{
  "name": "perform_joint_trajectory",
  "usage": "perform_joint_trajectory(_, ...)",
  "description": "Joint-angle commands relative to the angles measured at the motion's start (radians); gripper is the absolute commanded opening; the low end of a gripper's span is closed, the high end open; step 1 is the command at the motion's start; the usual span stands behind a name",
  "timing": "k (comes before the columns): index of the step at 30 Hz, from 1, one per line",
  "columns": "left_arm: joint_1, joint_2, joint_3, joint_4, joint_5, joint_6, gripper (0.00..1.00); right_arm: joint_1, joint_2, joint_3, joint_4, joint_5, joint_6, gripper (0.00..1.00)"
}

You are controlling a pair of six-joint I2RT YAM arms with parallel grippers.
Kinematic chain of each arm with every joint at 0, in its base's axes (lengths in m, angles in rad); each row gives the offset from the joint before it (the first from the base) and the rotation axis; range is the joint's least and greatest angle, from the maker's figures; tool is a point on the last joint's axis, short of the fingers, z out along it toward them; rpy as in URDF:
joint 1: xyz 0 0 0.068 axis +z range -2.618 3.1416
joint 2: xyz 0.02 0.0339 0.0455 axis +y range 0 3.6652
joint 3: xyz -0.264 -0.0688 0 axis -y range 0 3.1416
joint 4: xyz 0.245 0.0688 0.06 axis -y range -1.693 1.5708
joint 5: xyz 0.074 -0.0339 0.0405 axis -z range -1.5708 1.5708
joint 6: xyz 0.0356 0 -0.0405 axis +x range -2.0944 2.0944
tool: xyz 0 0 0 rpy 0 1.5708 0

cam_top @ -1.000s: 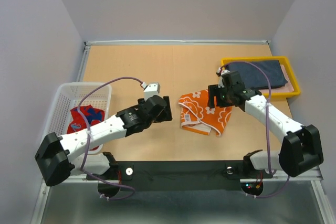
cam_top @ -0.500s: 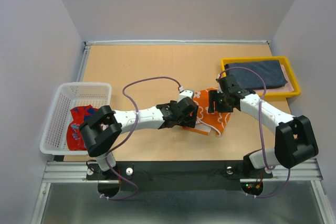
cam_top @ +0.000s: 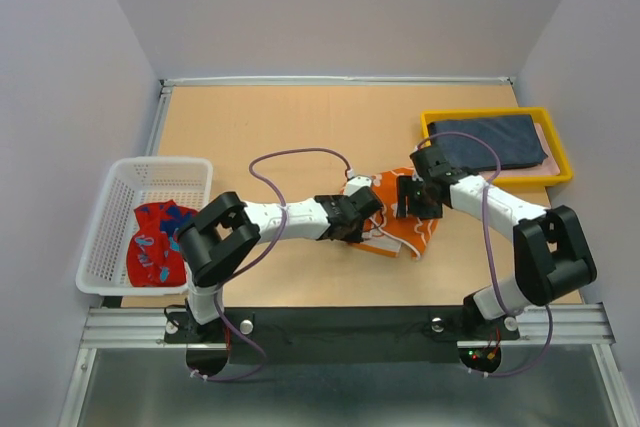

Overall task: Fold and stack the towels
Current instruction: Flatten out the crumpled towel

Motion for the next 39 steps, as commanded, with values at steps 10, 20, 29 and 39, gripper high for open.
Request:
perform_joint_trajectory(10, 0.033, -0.3, -0.15, -0.219, -0.099, -0.029, 0.0, -0.006, 0.187, 0.068, 0.099, 0.005, 0.001, 0.67)
perform_joint_trajectory(20, 0.036, -0.566, -0.391, -0.127, 0.203, -0.097, 0.0, -0.002, 0.534, 0.61, 0.128, -0.064, -0.078, 0.69)
perform_joint_trajectory(29, 0.034, -0.655, -0.386, -0.122, 0.13, -0.146, 0.71, 0.021, 0.322, 0.483, 0.128, -0.046, -0.105, 0.75)
perform_joint_trajectory(39, -0.139, -0.441, -0.149, -0.296, -0.101, -0.092, 0.79, 0.032, -0.068, 0.014, 0.128, -0.16, 0.025, 0.74)
